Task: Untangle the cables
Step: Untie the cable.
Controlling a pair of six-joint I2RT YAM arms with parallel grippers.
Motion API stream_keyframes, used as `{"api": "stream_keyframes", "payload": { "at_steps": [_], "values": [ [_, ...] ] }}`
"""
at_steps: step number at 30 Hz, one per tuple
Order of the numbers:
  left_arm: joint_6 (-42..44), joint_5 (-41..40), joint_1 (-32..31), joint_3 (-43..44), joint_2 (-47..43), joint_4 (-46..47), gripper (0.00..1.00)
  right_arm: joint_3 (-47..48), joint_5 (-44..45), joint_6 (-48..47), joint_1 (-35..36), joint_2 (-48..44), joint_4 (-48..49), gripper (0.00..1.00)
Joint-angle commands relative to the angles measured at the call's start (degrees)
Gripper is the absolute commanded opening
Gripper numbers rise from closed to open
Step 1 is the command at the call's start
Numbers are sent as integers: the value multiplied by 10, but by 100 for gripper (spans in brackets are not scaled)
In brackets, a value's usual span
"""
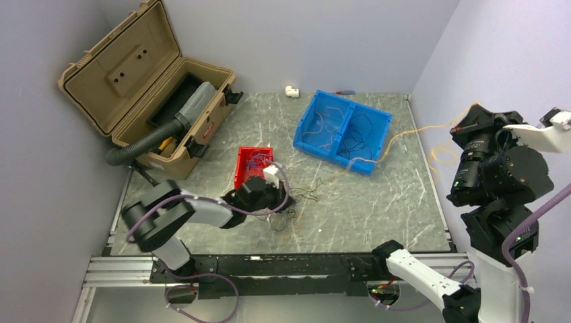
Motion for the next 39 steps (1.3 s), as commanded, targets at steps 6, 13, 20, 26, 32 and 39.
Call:
{"api": "stream_keyframes", "payload": {
  "at_steps": [6, 13, 20, 26, 32, 39],
  "values": [
    [14, -57, 21, -72, -225, -192, 0, -60, 172, -87, 1, -29, 43, 0],
    [-14, -107, 23, -131, -358, -279, 0, -27, 146, -35, 1, 16, -13, 0],
    [10, -140, 23, -179, -571, -374, 0, -58, 13, 20, 1, 27, -64, 0],
    [105, -118, 23, -90, -583, -495, 0, -283, -176, 175, 1, -18, -110, 0],
    [141, -99, 23, -71, -553, -498, 0, -516, -241, 253, 2, -92, -130, 0],
    [165, -101, 23, -54, -546, -507, 0, -577, -257, 256, 1, -91, -127, 76]
  ]
}}
